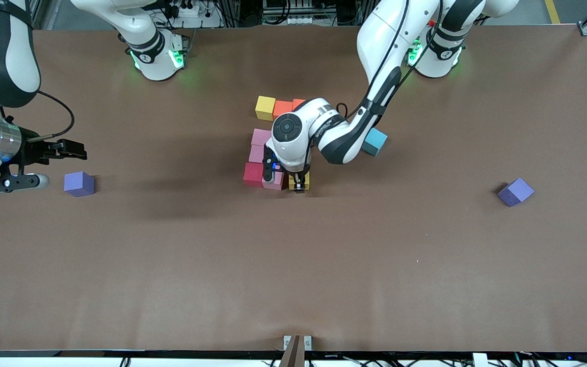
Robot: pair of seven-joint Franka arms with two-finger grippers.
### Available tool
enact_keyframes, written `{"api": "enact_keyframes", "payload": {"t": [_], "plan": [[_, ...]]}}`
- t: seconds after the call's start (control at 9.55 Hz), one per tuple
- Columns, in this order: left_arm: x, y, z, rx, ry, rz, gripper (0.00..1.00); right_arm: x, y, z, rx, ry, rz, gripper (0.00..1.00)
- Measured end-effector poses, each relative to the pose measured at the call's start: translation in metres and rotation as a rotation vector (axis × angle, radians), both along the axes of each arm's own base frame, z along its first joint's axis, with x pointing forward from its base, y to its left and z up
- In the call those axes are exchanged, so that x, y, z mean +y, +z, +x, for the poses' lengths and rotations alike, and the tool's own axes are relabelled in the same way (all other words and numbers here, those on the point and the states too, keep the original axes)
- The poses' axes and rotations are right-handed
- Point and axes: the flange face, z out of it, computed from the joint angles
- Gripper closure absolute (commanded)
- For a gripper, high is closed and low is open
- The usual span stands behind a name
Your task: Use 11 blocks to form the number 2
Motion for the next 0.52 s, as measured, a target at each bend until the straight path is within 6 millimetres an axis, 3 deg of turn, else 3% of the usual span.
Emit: {"api": "enact_keyframes", "payload": {"t": [0.52], "plan": [[-0.0052,-0.009,-0.0058,-0.001,-0.01,-0.005,1.0,-0.0001,-0.0002,0.0001,0.0,-0.001,-0.001,0.0]]}}
